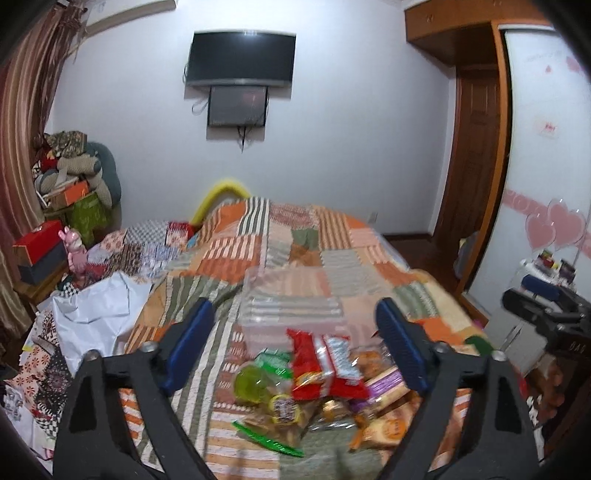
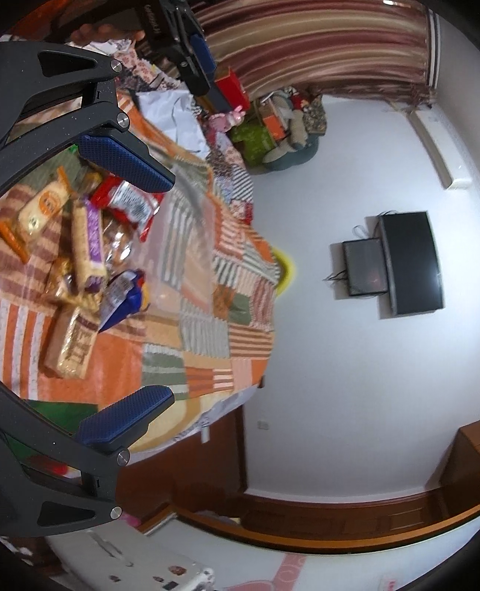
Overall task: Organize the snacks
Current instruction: 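Lower the left tool and grasp the green-wrapped cracker pack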
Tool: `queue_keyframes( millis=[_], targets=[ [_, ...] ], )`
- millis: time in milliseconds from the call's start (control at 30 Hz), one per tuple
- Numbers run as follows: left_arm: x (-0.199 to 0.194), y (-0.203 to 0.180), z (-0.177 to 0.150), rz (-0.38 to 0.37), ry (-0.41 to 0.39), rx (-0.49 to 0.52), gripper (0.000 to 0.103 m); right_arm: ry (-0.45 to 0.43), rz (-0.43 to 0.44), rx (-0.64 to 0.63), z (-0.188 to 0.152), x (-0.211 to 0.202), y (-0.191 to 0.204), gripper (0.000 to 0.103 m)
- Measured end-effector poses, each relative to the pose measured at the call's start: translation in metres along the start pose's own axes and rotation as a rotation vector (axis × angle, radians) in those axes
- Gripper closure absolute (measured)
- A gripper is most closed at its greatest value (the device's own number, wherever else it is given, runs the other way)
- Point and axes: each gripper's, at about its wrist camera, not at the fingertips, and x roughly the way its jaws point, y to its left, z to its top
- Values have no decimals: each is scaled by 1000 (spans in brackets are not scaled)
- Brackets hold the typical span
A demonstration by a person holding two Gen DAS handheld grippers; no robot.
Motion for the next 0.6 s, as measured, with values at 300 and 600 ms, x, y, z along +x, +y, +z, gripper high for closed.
queue_keyframes(
  millis=[300,600],
  targets=[
    [49,34,-24,-16,204,-51,41,166,-16,82,-21,24,-35,17],
    [81,35,-55,-68,366,-71,44,285,-44,108,-43,41,-54,18]
  ],
)
